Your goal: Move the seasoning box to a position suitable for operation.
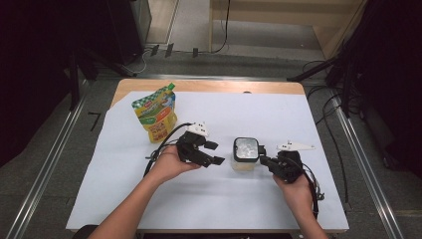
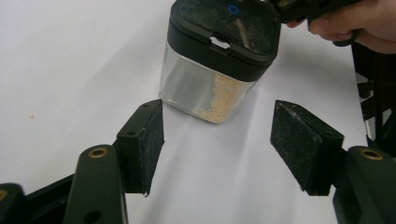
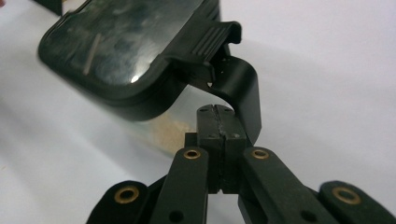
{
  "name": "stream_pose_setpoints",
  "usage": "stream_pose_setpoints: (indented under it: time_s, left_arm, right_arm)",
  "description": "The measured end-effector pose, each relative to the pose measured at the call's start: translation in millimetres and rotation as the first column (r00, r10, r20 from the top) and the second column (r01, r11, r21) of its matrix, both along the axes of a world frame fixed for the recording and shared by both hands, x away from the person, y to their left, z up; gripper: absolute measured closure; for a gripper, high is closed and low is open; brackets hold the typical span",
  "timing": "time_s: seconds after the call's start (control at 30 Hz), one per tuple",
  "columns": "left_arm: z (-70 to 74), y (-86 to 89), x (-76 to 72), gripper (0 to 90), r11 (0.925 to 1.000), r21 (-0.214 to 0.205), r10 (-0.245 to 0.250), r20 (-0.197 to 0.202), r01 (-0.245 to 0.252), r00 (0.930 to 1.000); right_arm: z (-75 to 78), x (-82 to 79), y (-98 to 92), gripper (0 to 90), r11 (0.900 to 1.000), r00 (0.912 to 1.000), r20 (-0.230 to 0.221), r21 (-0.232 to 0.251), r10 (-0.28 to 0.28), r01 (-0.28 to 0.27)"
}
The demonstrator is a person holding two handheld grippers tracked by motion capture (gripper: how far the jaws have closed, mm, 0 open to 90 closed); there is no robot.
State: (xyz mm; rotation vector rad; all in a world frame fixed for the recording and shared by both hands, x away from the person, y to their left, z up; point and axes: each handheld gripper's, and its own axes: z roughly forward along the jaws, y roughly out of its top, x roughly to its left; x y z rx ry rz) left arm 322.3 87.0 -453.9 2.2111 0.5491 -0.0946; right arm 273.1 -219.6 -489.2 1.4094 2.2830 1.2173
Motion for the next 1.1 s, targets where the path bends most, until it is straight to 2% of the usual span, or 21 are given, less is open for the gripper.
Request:
stream_pose_setpoints:
  time_s: [0.1, 0.17, 0.23, 0.3, 0.37, 0.43, 0.63, 0.73, 0.9, 1.0, 1.1]
  left_arm:
    - [-0.1, -3.8, -0.1, 32.8, 1.0, -0.001, 0.005, -0.031, -0.005, 0.9995]
    - [0.8, -4.9, -0.9, 30.6, 0.9998, -0.019, -0.003, -0.035, 0.002, 0.9994]
    - [2.7, -6.2, -2.2, 28.0, 0.9995, -0.029, -0.009, -0.026, 0.008, 0.9996]
    - [3.3, -7.6, -3.2, 27.8, 0.9997, -0.019, -0.016, -0.025, 0.015, 0.9996]
    - [3.9, -10.6, -4.8, 27.8, 0.9994, 0.011, -0.033, 0.001, 0.033, 0.9995]
    - [4.6, -14.4, -4.4, 27.0, 0.999, 0.022, -0.041, 0.024, 0.04, 0.9989]
    - [5.2, -27.6, 6.6, 20.6, 0.9979, 0.015, -0.064, 0.026, 0.064, 0.9976]
    - [5.1, -34.8, 12.0, 18.1, 0.9959, 0.033, -0.085, 0.029, 0.084, 0.9959]
    - [0.5, -43.2, 16.9, 16.2, 0.9948, 0.037, -0.096, 0.031, 0.095, 0.9949]
    - [-2.5, -47.6, 17.3, 14.5, 0.9945, 0.052, -0.093, 0.035, 0.091, 0.995]
    - [-5.9, -52.4, 16.2, 13.8, 0.9934, 0.052, -0.105, 0.039, 0.103, 0.9938]
  right_arm:
    - [0.5, 4.7, -3.5, 90.0, 0.9999, 1.0, -0.007, 0.015, 0.0, 0.0]
    - [3.6, 4.1, -4.7, 90.0, 0.9999, 0.9999, -0.007, 0.01, 0.011, -0.011]
    - [11.8, 1.4, -7.6, 90.0, 0.9997, 0.9998, 0.001, -0.014, 0.019, -0.019]
    - [19.3, -1.4, -11.7, 90.0, 0.9994, 0.9999, 0.009, -0.035, 0.007, -0.006]
    - [24.3, -2.3, -17.1, 90.0, 0.9994, 0.9999, 0.015, -0.034, -0.001, 0.001]
    - [26.8, 1.1, -23.0, 90.0, 0.9991, 0.9998, 0.018, -0.04, -0.008, 0.008]
    - [20.4, 20.5, -28.8, 90.0, 0.9997, 0.9996, -0.029, -0.026, -0.004, 0.003]
    - [16.7, 26.1, -27.4, 90.0, 0.9998, 0.999, -0.044, -0.012, 0.012, -0.012]
    - [14.9, 28.5, -21.7, 90.0, 0.9993, 0.9991, -0.032, -0.023, 0.029, -0.03]
    - [15.0, 28.6, -18.9, 90.0, 0.9979, 0.9992, -0.016, -0.052, 0.037, -0.038]
    - [14.9, 29.5, -19.3, 90.0, 0.9981, 0.999, -0.023, -0.048, 0.037, -0.038]
